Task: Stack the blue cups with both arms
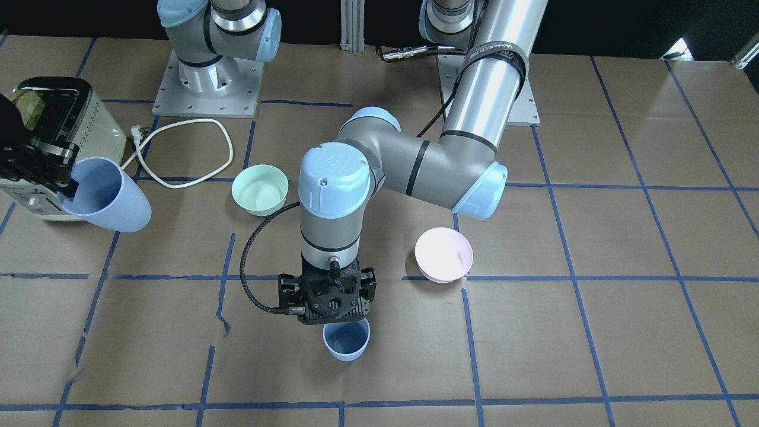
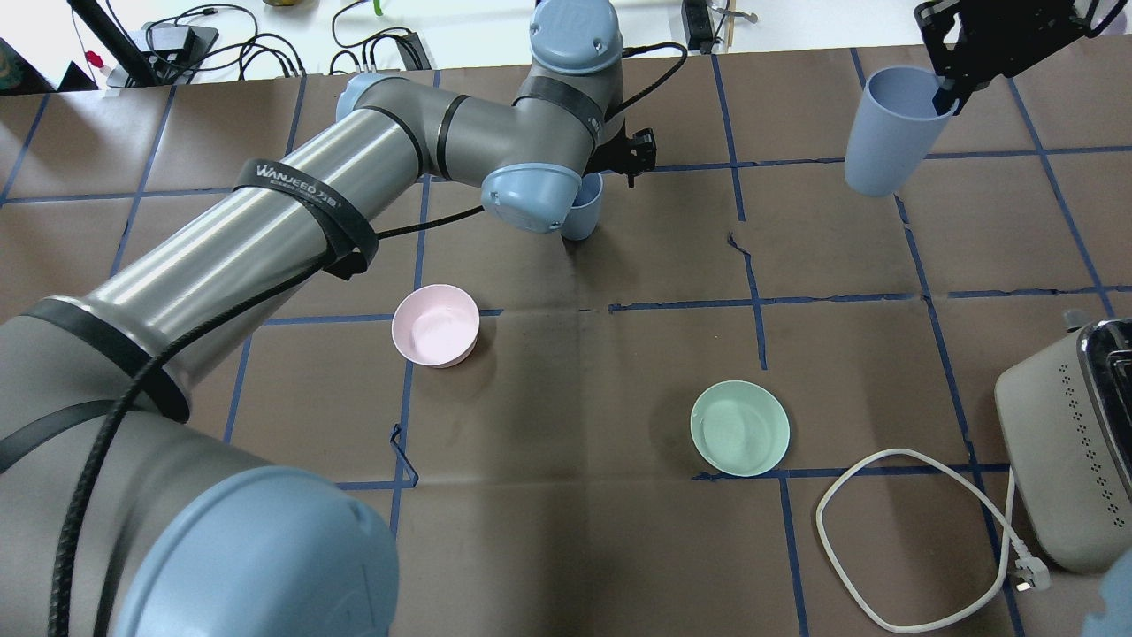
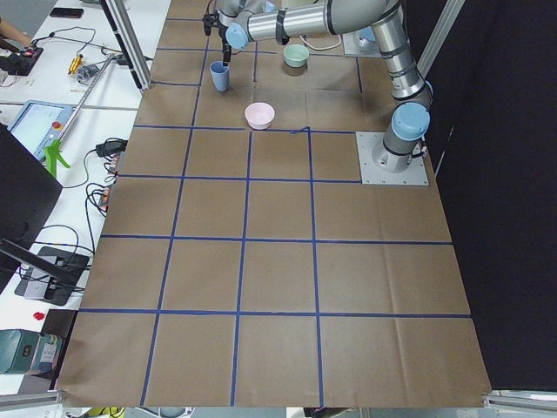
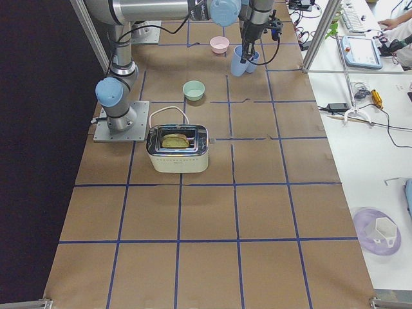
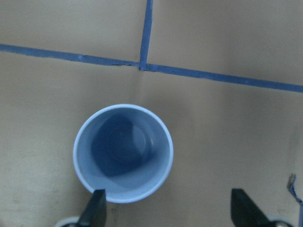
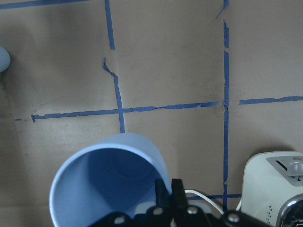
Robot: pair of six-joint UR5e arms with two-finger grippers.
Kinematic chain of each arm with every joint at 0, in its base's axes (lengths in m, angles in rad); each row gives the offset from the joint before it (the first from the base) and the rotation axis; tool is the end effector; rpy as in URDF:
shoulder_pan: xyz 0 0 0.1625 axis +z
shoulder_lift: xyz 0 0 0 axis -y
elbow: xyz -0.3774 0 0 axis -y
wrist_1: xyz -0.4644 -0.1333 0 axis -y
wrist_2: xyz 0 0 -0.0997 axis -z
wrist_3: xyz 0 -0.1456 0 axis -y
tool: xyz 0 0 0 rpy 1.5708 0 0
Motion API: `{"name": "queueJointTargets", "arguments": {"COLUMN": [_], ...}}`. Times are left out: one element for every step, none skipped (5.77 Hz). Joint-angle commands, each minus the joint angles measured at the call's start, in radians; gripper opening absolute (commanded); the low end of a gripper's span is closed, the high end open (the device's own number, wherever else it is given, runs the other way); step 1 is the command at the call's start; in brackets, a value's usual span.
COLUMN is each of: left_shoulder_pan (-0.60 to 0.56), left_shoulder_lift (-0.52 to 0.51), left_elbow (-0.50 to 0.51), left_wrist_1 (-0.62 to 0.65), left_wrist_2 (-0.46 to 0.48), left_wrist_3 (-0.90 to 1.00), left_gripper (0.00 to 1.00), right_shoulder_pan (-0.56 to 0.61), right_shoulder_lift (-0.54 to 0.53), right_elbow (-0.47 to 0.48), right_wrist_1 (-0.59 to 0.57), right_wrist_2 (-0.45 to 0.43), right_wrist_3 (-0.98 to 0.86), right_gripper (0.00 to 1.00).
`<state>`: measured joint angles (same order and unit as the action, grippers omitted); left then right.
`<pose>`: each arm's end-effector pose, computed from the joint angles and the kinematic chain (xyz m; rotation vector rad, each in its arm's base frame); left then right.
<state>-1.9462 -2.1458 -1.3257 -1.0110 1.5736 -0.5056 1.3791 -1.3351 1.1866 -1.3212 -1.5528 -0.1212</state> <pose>-0.4077 -0.6722 0.2097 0.1976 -3.0232 0.3182 0.0130 -0.6462 0.4433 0.1108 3.1025 0.1508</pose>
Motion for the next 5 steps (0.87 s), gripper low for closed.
{"name": "queueJointTargets", "arguments": {"left_shoulder_pan": [0.057, 0.184, 0.247, 0.280, 0.291], "left_shoulder_lift": [0.183, 0.307, 0.399, 0.438, 0.466], "left_elbow": [0.022, 0.032, 0.023, -0.004, -0.067], "left_wrist_1": [-0.215, -0.438, -0.545, -0.585, -0.575], "left_wrist_2": [-0.045, -0.084, -0.087, -0.084, -0.055], "left_wrist_3": [0.121, 0.283, 0.435, 0.455, 0.453], "left_gripper": [0.99, 0.99, 0.98, 0.98, 0.98], "right_shoulder_pan": [0.000, 0.018, 0.093, 0.174, 0.264], "right_shoulder_lift": [0.002, 0.029, 0.045, 0.112, 0.199], "right_elbow": [-0.007, -0.013, -0.024, -0.057, -0.149], "right_wrist_1": [-0.009, -0.106, -0.163, -0.227, -0.240], "right_wrist_2": [-0.001, 0.002, -0.001, 0.000, 0.000], "right_wrist_3": [0.009, 0.015, 0.067, 0.219, 0.358], "right_gripper": [0.06, 0.06, 0.06, 0.06, 0.06]}}
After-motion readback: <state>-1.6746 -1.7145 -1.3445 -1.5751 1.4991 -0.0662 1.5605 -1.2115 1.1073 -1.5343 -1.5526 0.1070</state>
